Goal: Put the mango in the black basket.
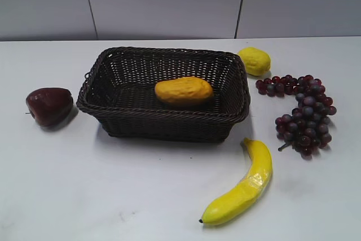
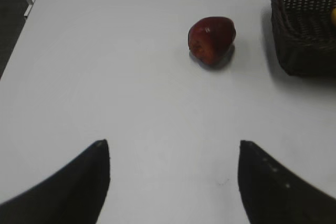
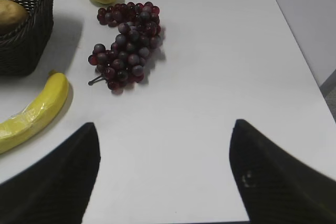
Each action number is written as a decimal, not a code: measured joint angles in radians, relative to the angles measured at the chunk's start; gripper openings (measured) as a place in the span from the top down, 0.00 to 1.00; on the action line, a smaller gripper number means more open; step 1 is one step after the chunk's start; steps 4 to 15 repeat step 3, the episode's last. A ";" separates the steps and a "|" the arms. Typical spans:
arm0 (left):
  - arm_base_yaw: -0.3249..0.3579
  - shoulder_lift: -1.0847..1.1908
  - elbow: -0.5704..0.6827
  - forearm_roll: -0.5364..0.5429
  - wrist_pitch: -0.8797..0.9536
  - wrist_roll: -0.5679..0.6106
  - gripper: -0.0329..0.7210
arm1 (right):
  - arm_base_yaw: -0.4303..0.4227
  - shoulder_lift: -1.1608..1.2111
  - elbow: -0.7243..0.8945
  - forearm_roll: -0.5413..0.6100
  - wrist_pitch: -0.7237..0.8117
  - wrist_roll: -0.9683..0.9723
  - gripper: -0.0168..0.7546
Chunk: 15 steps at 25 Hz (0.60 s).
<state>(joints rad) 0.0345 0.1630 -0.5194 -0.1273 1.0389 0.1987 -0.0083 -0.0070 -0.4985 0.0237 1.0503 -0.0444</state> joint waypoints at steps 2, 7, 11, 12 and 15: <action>0.000 -0.048 0.000 0.000 0.000 0.000 0.19 | 0.000 0.000 0.000 0.000 0.000 0.000 0.22; 0.000 -0.069 0.000 0.000 0.000 0.000 0.19 | 0.000 0.000 0.000 0.000 0.000 0.000 0.22; 0.000 -0.069 0.000 0.000 0.000 0.000 0.19 | 0.000 0.000 0.000 0.000 0.000 0.000 0.22; 0.000 -0.069 0.000 0.000 0.000 0.000 0.19 | 0.000 0.000 0.000 0.000 0.000 0.000 0.22; 0.000 -0.069 0.000 0.000 0.000 0.000 0.19 | 0.000 0.000 0.000 0.000 0.000 0.000 0.22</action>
